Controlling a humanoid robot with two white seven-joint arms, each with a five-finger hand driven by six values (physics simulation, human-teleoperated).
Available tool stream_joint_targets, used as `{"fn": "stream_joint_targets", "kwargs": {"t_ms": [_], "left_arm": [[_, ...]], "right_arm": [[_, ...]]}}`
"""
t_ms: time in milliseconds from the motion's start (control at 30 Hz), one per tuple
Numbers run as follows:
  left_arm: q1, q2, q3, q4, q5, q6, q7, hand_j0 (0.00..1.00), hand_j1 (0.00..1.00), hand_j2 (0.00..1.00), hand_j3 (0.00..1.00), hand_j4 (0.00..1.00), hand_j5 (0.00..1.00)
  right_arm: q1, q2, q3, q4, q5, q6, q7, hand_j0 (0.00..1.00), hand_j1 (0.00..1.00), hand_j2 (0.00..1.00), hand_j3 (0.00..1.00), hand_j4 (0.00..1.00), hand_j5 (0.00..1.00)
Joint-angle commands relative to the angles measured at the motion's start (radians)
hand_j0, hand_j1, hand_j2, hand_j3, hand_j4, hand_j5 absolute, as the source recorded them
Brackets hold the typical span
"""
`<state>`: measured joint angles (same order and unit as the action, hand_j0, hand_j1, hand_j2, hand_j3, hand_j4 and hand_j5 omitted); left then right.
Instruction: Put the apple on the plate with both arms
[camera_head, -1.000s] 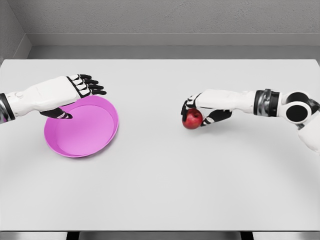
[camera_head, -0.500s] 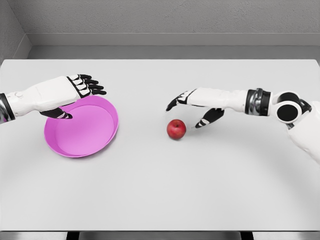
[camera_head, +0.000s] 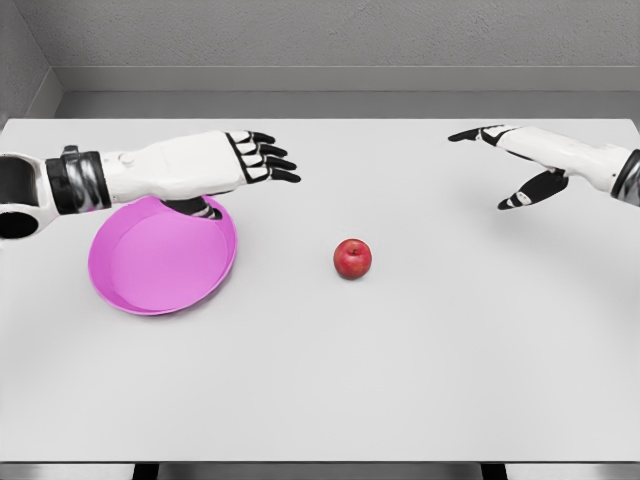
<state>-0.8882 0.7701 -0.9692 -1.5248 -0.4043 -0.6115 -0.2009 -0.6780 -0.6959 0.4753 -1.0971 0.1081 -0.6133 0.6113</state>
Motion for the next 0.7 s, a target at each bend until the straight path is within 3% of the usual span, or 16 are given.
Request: {"fn": "stream_joint_targets", "kwargs": {"t_ms": [0, 167, 233, 267, 533, 567, 667], "left_arm": [[-0.002, -0.106, -0.068, 0.011, 0.013, 0.001, -0.008, 1.00, 1.00, 1.00, 1.00, 1.00, 1.00], [-0.012, -0.170, -0.103, 0.015, 0.001, 0.001, -0.032, 1.00, 1.00, 1.00, 1.00, 1.00, 1.00], [-0.034, -0.215, -0.135, 0.014, -0.005, 0.001, -0.153, 1.00, 1.00, 1.00, 1.00, 1.00, 1.00], [-0.035, -0.221, -0.135, 0.014, -0.005, 0.001, -0.175, 1.00, 1.00, 1.00, 1.00, 1.00, 1.00], [-0.068, -0.292, -0.137, 0.017, -0.002, 0.001, -0.221, 1.00, 1.00, 1.00, 1.00, 1.00, 1.00], [-0.068, -0.292, -0.137, 0.028, -0.005, 0.001, -0.221, 1.00, 1.00, 1.00, 1.00, 1.00, 1.00], [-0.072, -0.310, -0.137, 0.164, -0.010, 0.001, -0.219, 1.00, 1.00, 1.00, 1.00, 1.00, 1.00]], "right_arm": [[0.000, -0.002, -0.003, -0.004, -0.007, 0.002, 0.000, 1.00, 1.00, 1.00, 1.00, 1.00, 1.00], [0.002, -0.001, -0.003, -0.007, -0.007, 0.002, 0.000, 1.00, 1.00, 1.00, 1.00, 1.00, 1.00], [0.003, -0.001, -0.003, -0.007, -0.007, 0.002, 0.000, 1.00, 1.00, 1.00, 1.00, 1.00, 1.00], [0.002, -0.001, -0.003, -0.007, -0.007, 0.002, 0.000, 1.00, 1.00, 1.00, 1.00, 1.00, 1.00], [0.002, -0.001, -0.003, -0.009, -0.007, 0.002, 0.000, 1.00, 1.00, 1.00, 1.00, 1.00, 1.00], [0.000, -0.001, -0.003, -0.007, -0.007, 0.002, 0.000, 1.00, 1.00, 1.00, 1.00, 1.00, 1.00], [0.002, -0.001, -0.003, -0.007, -0.007, 0.002, 0.000, 1.00, 1.00, 1.00, 1.00, 1.00, 1.00]]}}
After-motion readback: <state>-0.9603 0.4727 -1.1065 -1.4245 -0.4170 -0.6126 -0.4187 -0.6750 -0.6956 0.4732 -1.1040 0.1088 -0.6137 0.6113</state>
